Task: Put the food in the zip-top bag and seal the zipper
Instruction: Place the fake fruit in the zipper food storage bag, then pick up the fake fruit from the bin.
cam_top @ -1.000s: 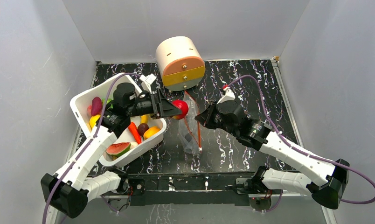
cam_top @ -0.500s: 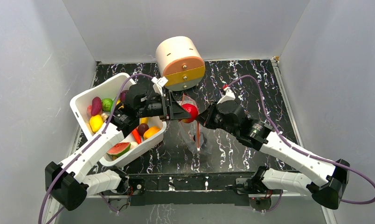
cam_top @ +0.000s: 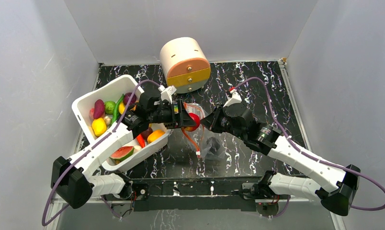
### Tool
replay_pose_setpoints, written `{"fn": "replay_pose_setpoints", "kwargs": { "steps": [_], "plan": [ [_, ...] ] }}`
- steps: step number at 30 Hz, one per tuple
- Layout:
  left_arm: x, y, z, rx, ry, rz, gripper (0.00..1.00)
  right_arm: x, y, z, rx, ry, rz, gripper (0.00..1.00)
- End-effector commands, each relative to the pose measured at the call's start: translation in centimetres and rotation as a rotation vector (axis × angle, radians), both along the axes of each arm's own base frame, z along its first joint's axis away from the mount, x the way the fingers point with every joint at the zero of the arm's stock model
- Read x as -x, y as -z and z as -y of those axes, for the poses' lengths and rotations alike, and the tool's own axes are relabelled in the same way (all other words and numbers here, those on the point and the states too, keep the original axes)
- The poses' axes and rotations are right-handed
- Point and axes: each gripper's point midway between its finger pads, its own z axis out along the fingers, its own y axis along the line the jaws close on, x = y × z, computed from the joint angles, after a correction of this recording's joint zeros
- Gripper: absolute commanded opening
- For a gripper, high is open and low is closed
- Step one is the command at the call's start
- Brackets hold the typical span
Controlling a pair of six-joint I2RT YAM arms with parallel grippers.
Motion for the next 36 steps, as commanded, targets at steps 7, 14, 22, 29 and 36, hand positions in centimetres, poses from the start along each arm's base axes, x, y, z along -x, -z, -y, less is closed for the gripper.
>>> {"fn": "replay_pose_setpoints", "kwargs": {
  "steps": [7,14,22,29,36],
  "plan": [
    [0.3,-3.3,0.1,0.026,0.015,0.093,0.94,-0.4,-2.9,-0.1,-0.074,0.009,0.073,0.0],
    [0.1,-4.4,-0.6,-0.003,-0.001,0.144,0.98,-0.6,-2.7,0.4,-0.055,0.035,0.072,0.0],
    [-2.1,-4.9,-4.2,-0.169,-0.189,0.214,0.87,-0.5,-1.7,1.4,-0.019,0.064,0.054,0.0],
    [-4.6,-5.2,-9.0,-0.362,-0.416,0.292,0.76,-0.3,-1.8,2.2,-0.011,0.085,0.058,0.0],
    [-6.8,-4.5,-14.4,-0.595,-0.624,0.324,0.69,-0.1,-1.9,2.7,-0.015,0.094,0.061,0.0]
  ]
}}
